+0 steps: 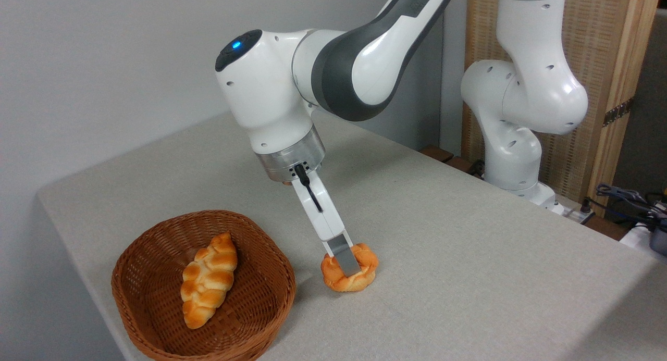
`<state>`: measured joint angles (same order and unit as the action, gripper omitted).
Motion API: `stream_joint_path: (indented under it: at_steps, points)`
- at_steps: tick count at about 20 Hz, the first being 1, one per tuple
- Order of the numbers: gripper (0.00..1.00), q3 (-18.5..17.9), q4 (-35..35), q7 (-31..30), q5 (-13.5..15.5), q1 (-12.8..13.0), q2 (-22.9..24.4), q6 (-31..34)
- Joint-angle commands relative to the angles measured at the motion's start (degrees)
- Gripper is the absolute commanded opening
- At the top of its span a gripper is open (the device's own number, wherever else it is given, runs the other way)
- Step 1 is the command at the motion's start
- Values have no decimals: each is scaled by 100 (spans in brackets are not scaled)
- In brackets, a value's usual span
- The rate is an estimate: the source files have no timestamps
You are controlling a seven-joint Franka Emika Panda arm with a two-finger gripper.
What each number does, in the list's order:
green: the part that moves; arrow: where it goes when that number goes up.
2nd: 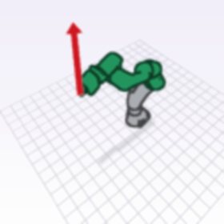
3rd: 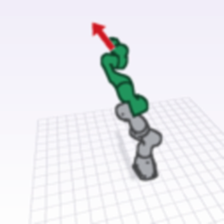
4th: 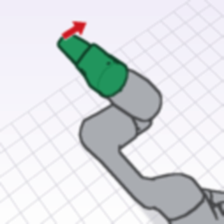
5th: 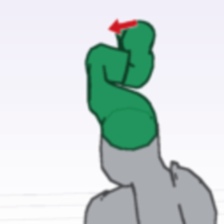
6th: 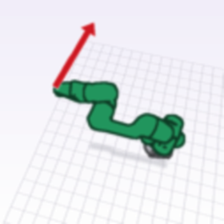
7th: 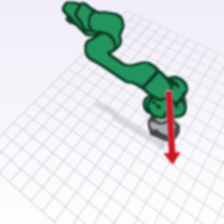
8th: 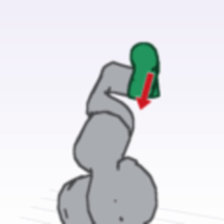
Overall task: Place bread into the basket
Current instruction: 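Lift the bun and carry it over the wicker basket, then lower the bun into the basket beside the braided roll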
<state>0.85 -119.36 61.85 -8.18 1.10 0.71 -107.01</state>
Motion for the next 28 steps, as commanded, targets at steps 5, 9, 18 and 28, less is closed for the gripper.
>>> stream_joint_path:
  at_steps: [5, 9, 18, 28]
  points:
    - [0, -14, 253, 143, 211, 5, 140, 644]
    - [0, 29, 1404, 82, 694, 75, 104, 1446]
    - [0, 91, 2065, -278, 950, 75, -624, -626]
    - [100, 47, 2048, -261, 889, -4, -889, -988]
